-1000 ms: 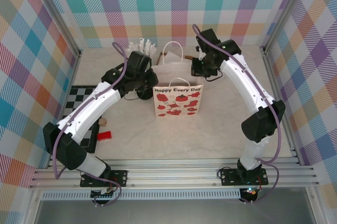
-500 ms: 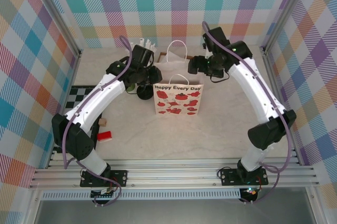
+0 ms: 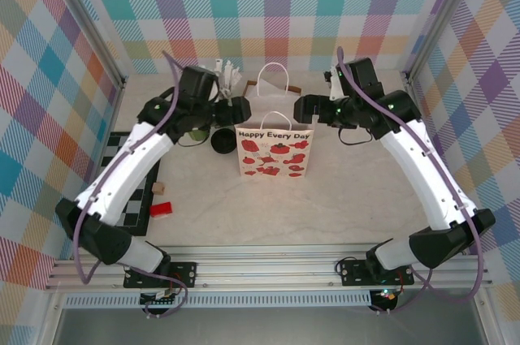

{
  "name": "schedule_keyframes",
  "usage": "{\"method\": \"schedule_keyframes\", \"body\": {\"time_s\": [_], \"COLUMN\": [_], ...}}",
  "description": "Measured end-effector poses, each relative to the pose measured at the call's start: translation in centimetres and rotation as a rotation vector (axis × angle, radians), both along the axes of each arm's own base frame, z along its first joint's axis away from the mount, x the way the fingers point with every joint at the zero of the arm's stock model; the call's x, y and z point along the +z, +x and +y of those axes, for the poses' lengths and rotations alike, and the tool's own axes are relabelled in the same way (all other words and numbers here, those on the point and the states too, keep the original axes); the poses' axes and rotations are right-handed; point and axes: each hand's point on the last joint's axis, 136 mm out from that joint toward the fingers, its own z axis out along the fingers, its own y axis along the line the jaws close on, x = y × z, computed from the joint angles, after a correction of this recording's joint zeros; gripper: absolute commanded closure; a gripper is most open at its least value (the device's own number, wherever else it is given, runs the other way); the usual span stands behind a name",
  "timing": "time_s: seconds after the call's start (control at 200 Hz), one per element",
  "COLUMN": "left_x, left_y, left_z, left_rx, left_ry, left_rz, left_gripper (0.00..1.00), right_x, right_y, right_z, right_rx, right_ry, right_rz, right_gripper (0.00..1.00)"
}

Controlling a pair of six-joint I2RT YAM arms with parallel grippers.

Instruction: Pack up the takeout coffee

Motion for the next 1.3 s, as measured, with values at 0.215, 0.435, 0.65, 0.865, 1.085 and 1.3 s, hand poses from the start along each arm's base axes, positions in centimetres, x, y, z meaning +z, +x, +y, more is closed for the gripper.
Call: {"method": "schedule_keyframes", "body": {"time_s": [0.215, 0.435, 0.65, 0.865, 1.085, 1.3], "left_x": [4.4, 6.9, 7.1, 4.1, 2.8, 1.1], "left_y": [-0.5, 0.5, 4.6, 10.6, 15.1, 15.2], "left_z": [5.2, 8.6, 10.1, 9.9, 8.4, 8.7], "left_rx": [0.115, 0.217, 0.272, 0.26, 0.188, 0.173], "left_ry": [0.009, 0.062, 0.096, 0.137, 0.196, 0.236], "left_rz": [-0.143, -0.253, -0.245, -0.154, -0.1, -0.04], "left_gripper": [0.0, 0.0, 0.0, 0.01, 0.18, 0.39], "right_x": [-0.3, 0.3, 1.3, 2.1, 1.5, 0.5], "right_y": [-0.3, 0.5, 1.1, 1.3, 1.0, 0.7], "right_z": [2.7, 3.4, 0.7, -1.0, -1.9, -2.6], "right_rx": [0.15, 0.149, -0.035, -0.107, -0.139, -0.159], "right_ry": [0.08, 0.149, 0.173, 0.139, 0.1, 0.063], "right_rz": [-0.023, -0.117, -0.215, -0.261, -0.245, -0.214], "right_gripper": [0.0, 0.0, 0.0, 0.0, 0.0, 0.0]}}
